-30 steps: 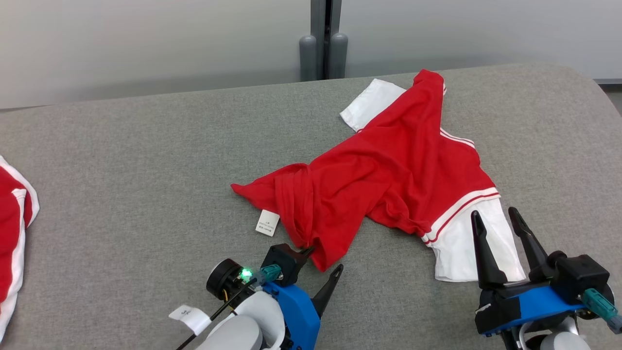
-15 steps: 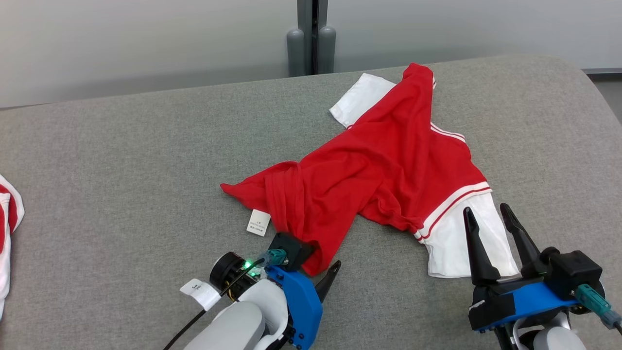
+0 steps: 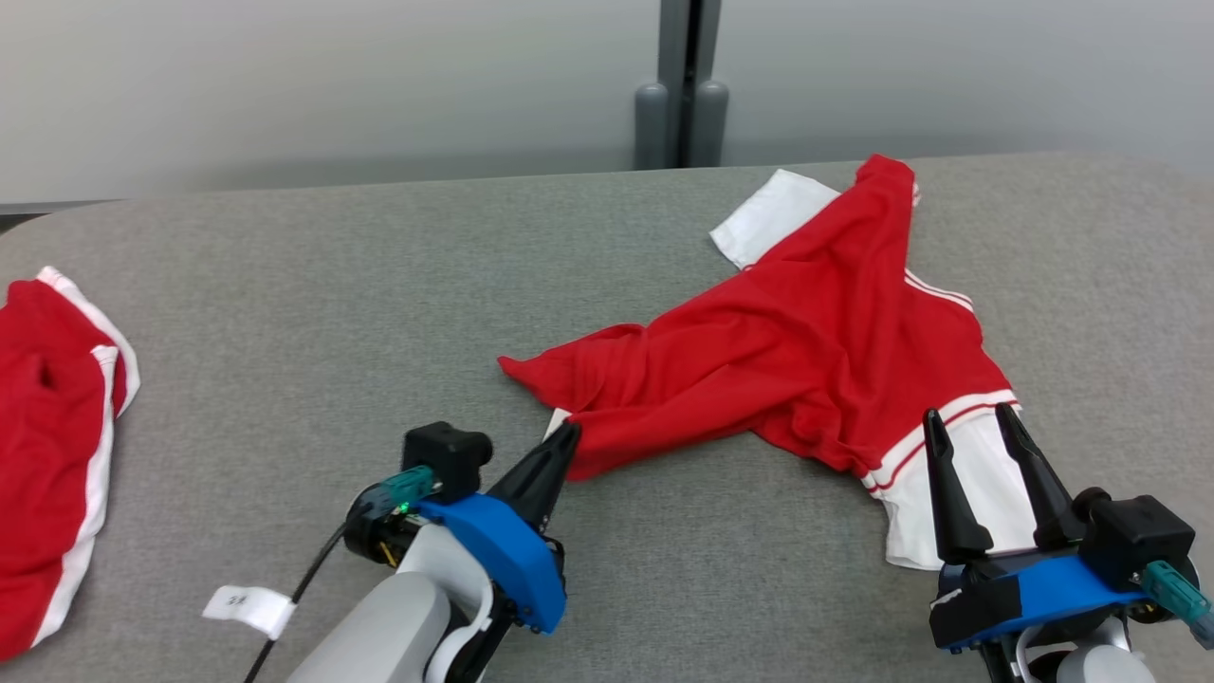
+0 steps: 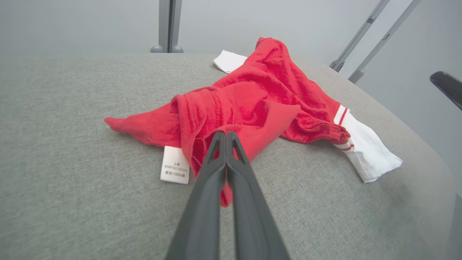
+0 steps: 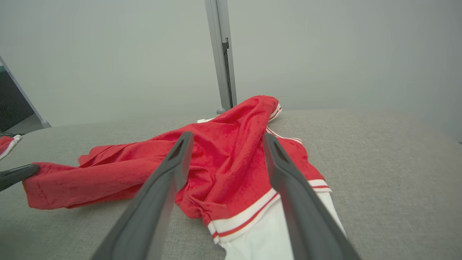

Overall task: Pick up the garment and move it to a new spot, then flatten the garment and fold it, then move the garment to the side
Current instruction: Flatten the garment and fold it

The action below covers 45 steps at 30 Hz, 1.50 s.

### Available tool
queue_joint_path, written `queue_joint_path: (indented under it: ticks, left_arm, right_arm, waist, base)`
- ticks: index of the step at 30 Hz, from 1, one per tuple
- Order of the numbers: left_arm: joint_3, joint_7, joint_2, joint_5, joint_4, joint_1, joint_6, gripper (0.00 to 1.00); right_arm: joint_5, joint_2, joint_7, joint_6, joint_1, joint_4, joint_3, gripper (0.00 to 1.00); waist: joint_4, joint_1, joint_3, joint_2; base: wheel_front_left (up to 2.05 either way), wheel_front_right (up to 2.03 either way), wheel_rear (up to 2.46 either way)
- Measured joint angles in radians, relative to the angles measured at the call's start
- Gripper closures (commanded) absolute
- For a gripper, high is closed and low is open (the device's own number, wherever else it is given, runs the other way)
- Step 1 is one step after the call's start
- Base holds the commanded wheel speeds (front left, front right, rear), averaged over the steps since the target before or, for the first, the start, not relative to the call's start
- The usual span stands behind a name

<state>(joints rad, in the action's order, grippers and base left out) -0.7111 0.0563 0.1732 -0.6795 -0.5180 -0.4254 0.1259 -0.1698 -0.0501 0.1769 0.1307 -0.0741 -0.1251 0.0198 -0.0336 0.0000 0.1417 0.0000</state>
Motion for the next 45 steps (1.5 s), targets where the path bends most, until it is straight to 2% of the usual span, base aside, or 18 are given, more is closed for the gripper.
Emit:
queue_joint_path:
  ticks: [5, 9, 15, 16, 19, 23, 29, 35, 36, 37, 38, 45]
  left_arm:
    - [0.041, 0.012, 0.052, -0.044, 0.128, 0.073, -0.007, 1.00]
    - [0.071, -0.017, 0.104, -0.082, 0.265, 0.140, -0.044, 1.00]
    - [0.134, -0.109, 0.196, -0.174, 0.566, 0.288, -0.142, 1.00]
    - [0.156, -0.139, 0.231, -0.200, 0.671, 0.337, -0.181, 1.00]
    - [0.189, -0.164, 0.272, -0.222, 0.755, 0.379, -0.216, 1.00]
    - [0.200, -0.170, 0.279, -0.213, 0.688, 0.344, -0.222, 1.00]
    - [0.169, -0.128, 0.219, -0.123, 0.378, 0.163, -0.196, 1.00]
    - [0.160, 0.001, 0.171, -0.040, 0.140, 0.039, -0.181, 1.00]
    - [0.159, 0.027, 0.166, -0.025, 0.111, 0.024, -0.184, 0.67]
    - [0.160, 0.053, 0.161, -0.013, 0.085, 0.012, -0.191, 0.25]
    - [0.161, 0.071, 0.154, -0.007, 0.063, 0.003, -0.192, 0.00]
    - [0.159, 0.119, 0.135, -0.007, -0.015, -0.011, -0.178, 0.00]
  right_arm:
    - [-0.001, 0.000, -0.005, 0.000, 0.009, 0.005, 0.004, 0.00]
    - [-0.002, 0.000, -0.008, 0.000, 0.018, 0.008, 0.005, 0.00]
    - [-0.002, 0.000, -0.008, 0.000, 0.022, 0.013, 0.006, 0.00]
    - [-0.002, 0.000, -0.008, 0.000, 0.022, 0.015, 0.009, 0.00]
    - [-0.002, 0.000, -0.009, 0.000, 0.023, 0.017, 0.012, 0.00]
    - [-0.005, 0.000, -0.012, 0.000, 0.019, 0.024, 0.008, 0.00]
    - [-0.004, 0.000, -0.013, 0.000, -0.022, 0.031, -0.021, 0.00]
    - [-0.004, 0.000, -0.012, 0.000, -0.030, 0.031, -0.022, 0.00]
    - [-0.004, 0.000, -0.011, 0.000, -0.031, 0.030, -0.020, 0.00]
    - [-0.004, 0.000, -0.011, 0.000, -0.031, 0.028, -0.019, 0.00]
    - [-0.004, 0.000, -0.009, 0.000, -0.031, 0.027, -0.017, 0.00]
    - [0.000, 0.001, -0.008, 0.000, -0.031, 0.024, -0.006, 0.00]
  waist:
    - [0.039, 0.0000, -0.012, -0.0001]
    - [0.060, 0.0000, -0.016, 0.0000]
    - [0.071, 0.0000, -0.017, 0.0000]
    - [0.074, 0.0000, -0.015, 0.0000]
    - [0.075, -0.0001, -0.009, 0.0000]
    - [0.069, 0.0000, 0.013, 0.0000]
    - [0.031, 0.0000, 0.058, 0.0000]
    - [-0.011, 0.0000, 0.091, 0.0000]
    - [-0.014, 0.0001, 0.095, 0.0000]
    - [-0.015, 0.0001, 0.097, 0.0000]
    - [-0.015, 0.0000, 0.098, 0.0000]
    - [0.012, 0.0000, 0.084, 0.0000]
  base:
    - [0.00, 0.00, 0.00]
    - [0.00, 0.00, 0.00]
    - [0.00, 0.00, 0.00]
    - [0.00, 0.00, 0.00]
    - [0.00, 0.00, 0.00]
    - [0.00, 0.00, 0.00]
    - [0.00, 0.00, 0.00]
    - [0.00, 0.00, 0.00]
    - [0.00, 0.00, 0.00]
    - [0.00, 0.00, 0.00]
    - [0.00, 0.00, 0.00]
    - [0.00, 0.00, 0.00]
